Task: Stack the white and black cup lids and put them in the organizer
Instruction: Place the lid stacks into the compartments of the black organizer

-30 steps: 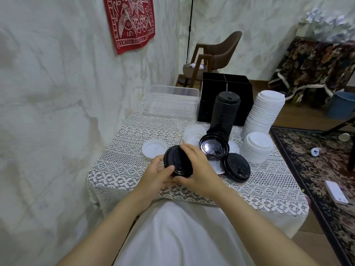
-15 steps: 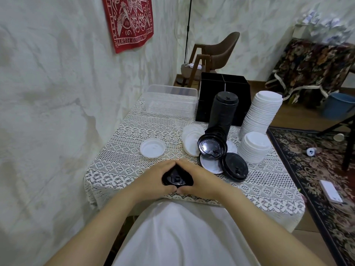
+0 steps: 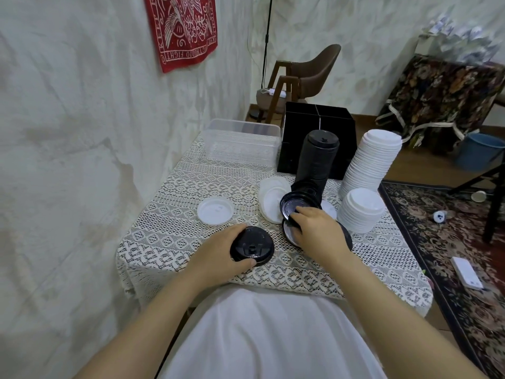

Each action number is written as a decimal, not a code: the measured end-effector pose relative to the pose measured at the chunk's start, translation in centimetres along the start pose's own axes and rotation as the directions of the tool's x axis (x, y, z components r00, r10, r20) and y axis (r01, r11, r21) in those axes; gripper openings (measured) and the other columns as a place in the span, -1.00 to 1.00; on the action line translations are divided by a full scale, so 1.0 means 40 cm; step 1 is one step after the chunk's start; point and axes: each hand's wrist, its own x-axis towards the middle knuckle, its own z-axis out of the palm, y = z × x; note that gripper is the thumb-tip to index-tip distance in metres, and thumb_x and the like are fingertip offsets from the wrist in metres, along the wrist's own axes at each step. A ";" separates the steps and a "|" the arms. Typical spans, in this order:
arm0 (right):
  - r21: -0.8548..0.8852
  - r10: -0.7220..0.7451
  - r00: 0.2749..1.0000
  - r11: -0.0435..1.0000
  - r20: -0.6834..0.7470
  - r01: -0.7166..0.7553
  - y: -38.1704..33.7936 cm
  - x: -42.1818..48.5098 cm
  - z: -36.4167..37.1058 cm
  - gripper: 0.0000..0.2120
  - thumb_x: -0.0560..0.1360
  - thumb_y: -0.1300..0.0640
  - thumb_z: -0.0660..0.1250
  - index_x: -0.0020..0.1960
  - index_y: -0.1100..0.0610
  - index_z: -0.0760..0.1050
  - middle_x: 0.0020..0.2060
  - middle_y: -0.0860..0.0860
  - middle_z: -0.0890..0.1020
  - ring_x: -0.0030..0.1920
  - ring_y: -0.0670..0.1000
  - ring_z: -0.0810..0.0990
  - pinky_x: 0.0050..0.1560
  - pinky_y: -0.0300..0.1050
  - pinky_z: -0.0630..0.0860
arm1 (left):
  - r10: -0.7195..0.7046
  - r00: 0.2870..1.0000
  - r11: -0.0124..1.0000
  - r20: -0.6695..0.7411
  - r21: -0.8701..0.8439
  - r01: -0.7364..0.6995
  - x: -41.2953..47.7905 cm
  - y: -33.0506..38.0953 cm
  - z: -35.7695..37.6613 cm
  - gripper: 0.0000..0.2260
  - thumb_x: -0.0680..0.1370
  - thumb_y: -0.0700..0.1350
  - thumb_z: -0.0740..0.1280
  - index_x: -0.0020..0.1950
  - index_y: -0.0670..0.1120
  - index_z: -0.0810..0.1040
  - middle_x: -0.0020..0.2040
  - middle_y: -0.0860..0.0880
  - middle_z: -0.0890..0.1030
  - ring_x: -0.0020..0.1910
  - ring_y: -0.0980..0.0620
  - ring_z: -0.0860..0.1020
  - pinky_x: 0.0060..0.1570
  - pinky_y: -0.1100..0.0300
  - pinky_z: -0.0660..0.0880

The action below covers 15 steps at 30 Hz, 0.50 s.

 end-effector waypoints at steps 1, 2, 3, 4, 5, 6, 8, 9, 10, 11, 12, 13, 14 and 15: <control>-0.005 0.003 1.000 1.000 0.016 -0.003 -0.003 -0.002 0.003 -0.91 0.37 0.23 0.50 -0.20 0.22 0.60 -0.28 0.05 0.62 -0.19 0.17 0.62 -0.40 -0.06 0.55 | 0.002 1.000 1.000 -0.002 0.004 -0.002 -0.001 0.000 0.000 -0.29 0.46 0.09 0.44 0.53 0.07 0.19 0.44 0.09 0.35 0.37 0.08 0.34 0.31 0.18 0.29; -0.010 0.007 1.000 1.000 0.024 -0.007 -0.008 -0.005 0.001 -0.92 0.38 0.25 0.50 -0.21 0.20 0.61 -0.29 0.04 0.63 -0.17 0.14 0.64 -0.41 -0.07 0.56 | 0.003 1.000 1.000 -0.002 0.008 -0.003 -0.002 0.000 0.000 -0.29 0.46 0.10 0.44 0.53 0.07 0.18 0.44 0.09 0.35 0.37 0.08 0.35 0.30 0.18 0.30; -0.006 0.004 1.000 1.000 0.009 -0.004 -0.010 -0.006 0.000 -0.93 0.38 0.27 0.49 -0.23 0.19 0.60 -0.31 0.03 0.62 -0.17 0.11 0.64 -0.43 -0.10 0.52 | 0.003 1.000 1.000 -0.005 0.009 -0.003 -0.002 0.000 0.001 -0.29 0.46 0.10 0.44 0.53 0.07 0.18 0.44 0.09 0.36 0.37 0.08 0.35 0.29 0.18 0.30; 0.007 0.011 1.000 1.000 -0.003 -0.011 -0.013 -0.007 -0.008 -0.92 0.40 0.28 0.46 -0.24 0.18 0.58 -0.34 0.02 0.59 -0.21 0.09 0.62 -0.47 -0.14 0.44 | 0.003 1.000 1.000 -0.005 0.008 -0.003 -0.002 -0.002 0.001 -0.29 0.46 0.11 0.44 0.53 0.07 0.18 0.43 0.09 0.36 0.36 0.08 0.35 0.29 0.18 0.30; 0.031 0.028 1.000 0.999 -0.013 -0.028 -0.017 -0.008 -0.016 -0.92 0.44 0.28 0.42 -0.23 0.19 0.56 -0.35 0.01 0.57 -0.24 0.08 0.59 -0.47 -0.15 0.35 | 0.001 1.000 1.000 -0.004 0.005 -0.001 -0.003 -0.004 0.002 -0.28 0.46 0.11 0.44 0.53 0.07 0.18 0.44 0.09 0.36 0.37 0.07 0.36 0.29 0.17 0.30; 0.078 0.053 0.999 0.996 -0.012 -0.052 -0.027 -0.008 -0.032 -0.94 0.48 0.26 0.37 -0.17 0.19 0.56 -0.31 0.03 0.57 -0.23 0.09 0.57 -0.44 -0.14 0.33 | -0.003 1.000 1.000 0.001 -0.003 0.003 -0.003 -0.007 0.003 -0.26 0.46 0.13 0.44 0.54 0.07 0.16 0.45 0.08 0.35 0.38 0.06 0.35 0.31 0.15 0.31; 0.252 0.136 0.991 0.959 -0.014 -0.128 -0.046 -0.010 -0.058 -0.88 0.53 0.23 0.32 0.02 0.19 0.61 -0.16 0.06 0.65 -0.12 0.11 0.60 -0.28 -0.09 0.46 | -0.010 1.000 0.999 0.002 -0.038 0.010 -0.003 -0.013 0.004 -0.22 0.45 0.16 0.43 0.56 0.10 0.10 0.50 0.10 0.28 0.44 0.06 0.30 0.37 0.10 0.28; 0.373 0.201 0.979 0.910 -0.022 -0.179 -0.059 -0.010 -0.073 -0.82 0.54 0.22 0.33 0.11 0.18 0.61 -0.09 0.05 0.68 -0.07 0.09 0.61 -0.18 -0.12 0.47 | -0.012 1.000 0.997 -0.007 -0.073 0.011 -0.003 -0.015 0.004 -0.21 0.46 0.15 0.43 0.56 0.11 0.07 0.53 0.10 0.23 0.47 0.07 0.25 0.40 0.09 0.25; 0.502 0.272 0.962 0.834 -0.013 -0.229 -0.075 -0.011 -0.088 -0.81 0.54 0.22 0.35 0.14 0.16 0.60 -0.06 0.01 0.68 -0.04 0.03 0.61 -0.13 -0.23 0.44 | -0.010 1.000 0.993 -0.028 -0.114 0.007 -0.004 -0.013 0.004 -0.22 0.47 0.13 0.43 0.56 0.11 0.05 0.54 0.11 0.18 0.49 0.08 0.21 0.42 0.09 0.21; 0.628 0.329 0.944 0.732 0.013 -0.264 -0.093 -0.009 -0.103 -0.83 0.54 0.22 0.36 0.12 0.11 0.60 -0.08 -0.06 0.68 -0.04 -0.04 0.62 -0.09 -0.33 0.43 | -0.009 0.998 0.988 -0.060 -0.153 0.000 -0.005 -0.011 0.002 -0.23 0.49 0.10 0.42 0.56 0.11 0.04 0.55 0.11 0.15 0.50 0.10 0.17 0.43 0.11 0.17; 0.743 0.372 0.927 0.604 0.055 -0.287 -0.110 -0.007 -0.114 -0.86 0.54 0.24 0.36 0.06 0.07 0.58 -0.09 -0.11 0.68 -0.05 -0.10 0.63 -0.06 -0.39 0.44 | -0.007 0.996 0.983 -0.093 -0.186 -0.011 -0.004 -0.007 0.003 -0.24 0.50 0.07 0.42 0.57 0.11 0.04 0.56 0.11 0.13 0.51 0.12 0.14 0.43 0.14 0.14; 0.840 0.402 0.908 0.447 0.118 -0.307 -0.127 -0.005 -0.122 -0.86 0.54 0.27 0.35 0.02 0.06 0.57 -0.10 -0.12 0.68 -0.06 -0.13 0.64 -0.03 -0.38 0.48 | -0.003 0.992 0.977 -0.125 -0.213 -0.024 -0.004 -0.003 0.002 -0.24 0.50 0.06 0.41 0.57 0.10 0.03 0.56 0.12 0.13 0.51 0.14 0.12 0.42 0.17 0.11; 0.903 0.416 0.890 0.285 0.186 -0.322 -0.143 -0.006 -0.126 -0.86 0.55 0.29 0.33 0.01 0.08 0.56 -0.12 -0.08 0.70 -0.07 -0.13 0.66 -0.03 -0.34 0.52 | -0.001 0.989 0.970 -0.150 -0.239 -0.035 -0.003 0.002 0.002 -0.23 0.50 0.05 0.42 0.57 0.09 0.03 0.56 0.13 0.12 0.51 0.16 0.11 0.42 0.19 0.10; 0.931 0.421 0.871 0.138 0.253 -0.337 -0.157 -0.007 -0.126 -0.87 0.56 0.30 0.31 0.02 0.11 0.56 -0.14 -0.04 0.71 -0.08 -0.11 0.67 -0.04 -0.30 0.54 | 0.002 0.986 0.963 -0.166 -0.266 -0.046 -0.003 0.008 0.001 -0.22 0.50 0.04 0.43 0.58 0.08 0.03 0.56 0.14 0.12 0.51 0.18 0.10 0.43 0.20 0.09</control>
